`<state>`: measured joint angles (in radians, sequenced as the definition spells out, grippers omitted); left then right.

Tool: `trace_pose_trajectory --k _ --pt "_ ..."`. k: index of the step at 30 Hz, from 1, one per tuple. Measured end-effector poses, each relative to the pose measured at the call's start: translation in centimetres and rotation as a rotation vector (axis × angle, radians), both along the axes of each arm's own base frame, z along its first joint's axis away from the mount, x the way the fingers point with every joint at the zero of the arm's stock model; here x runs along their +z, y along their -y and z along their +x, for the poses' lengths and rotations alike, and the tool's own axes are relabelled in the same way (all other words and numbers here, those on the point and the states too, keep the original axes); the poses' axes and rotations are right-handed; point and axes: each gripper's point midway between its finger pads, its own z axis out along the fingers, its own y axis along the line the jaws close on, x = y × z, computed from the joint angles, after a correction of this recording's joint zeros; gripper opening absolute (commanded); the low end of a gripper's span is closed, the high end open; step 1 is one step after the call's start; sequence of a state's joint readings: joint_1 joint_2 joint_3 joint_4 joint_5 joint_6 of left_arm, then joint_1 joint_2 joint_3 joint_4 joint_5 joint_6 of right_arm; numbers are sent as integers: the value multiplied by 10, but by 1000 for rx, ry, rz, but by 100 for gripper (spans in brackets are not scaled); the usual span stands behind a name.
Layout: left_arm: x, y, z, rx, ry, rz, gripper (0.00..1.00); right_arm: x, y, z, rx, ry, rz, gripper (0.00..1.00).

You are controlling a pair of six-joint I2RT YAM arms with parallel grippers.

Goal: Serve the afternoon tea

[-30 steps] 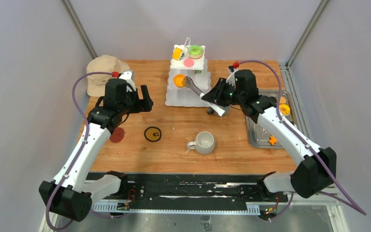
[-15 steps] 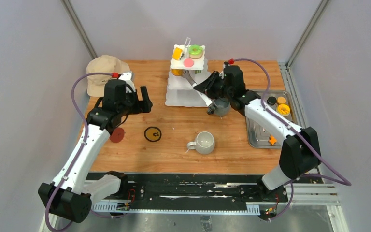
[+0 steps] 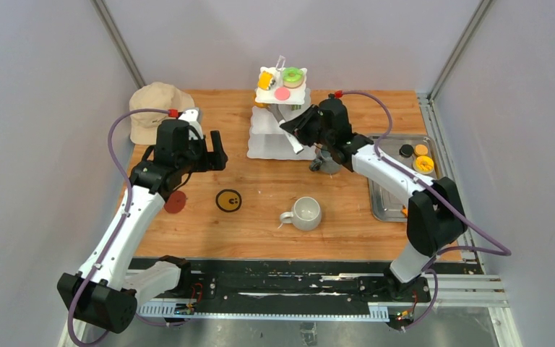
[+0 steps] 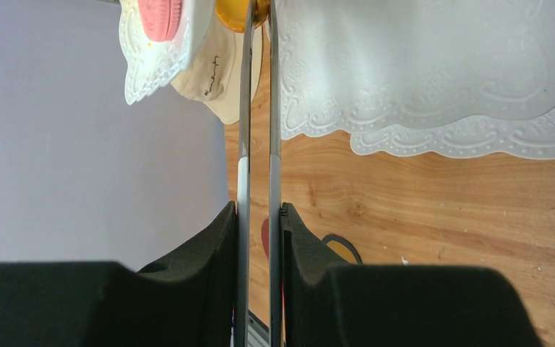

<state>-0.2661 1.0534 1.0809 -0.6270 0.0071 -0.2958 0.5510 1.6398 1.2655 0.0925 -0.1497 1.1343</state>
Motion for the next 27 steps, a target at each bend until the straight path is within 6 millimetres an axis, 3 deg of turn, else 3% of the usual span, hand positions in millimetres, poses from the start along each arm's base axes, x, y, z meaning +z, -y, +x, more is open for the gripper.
trace_pose_trajectory --k 9,15,21,27 --pt "-1 0 -1 -1 -3 4 89 -9 -8 13 -57 -28 3 1" --pt "-1 -2 0 0 -2 12 89 -15 -4 15 -88 -43 -15 11" --pt "-1 -2 0 1 -2 13 89 -20 -2 13 -97 -61 -29 27" --pt "-1 -2 0 1 -2 12 89 -21 -3 12 -98 -67 -29 35"
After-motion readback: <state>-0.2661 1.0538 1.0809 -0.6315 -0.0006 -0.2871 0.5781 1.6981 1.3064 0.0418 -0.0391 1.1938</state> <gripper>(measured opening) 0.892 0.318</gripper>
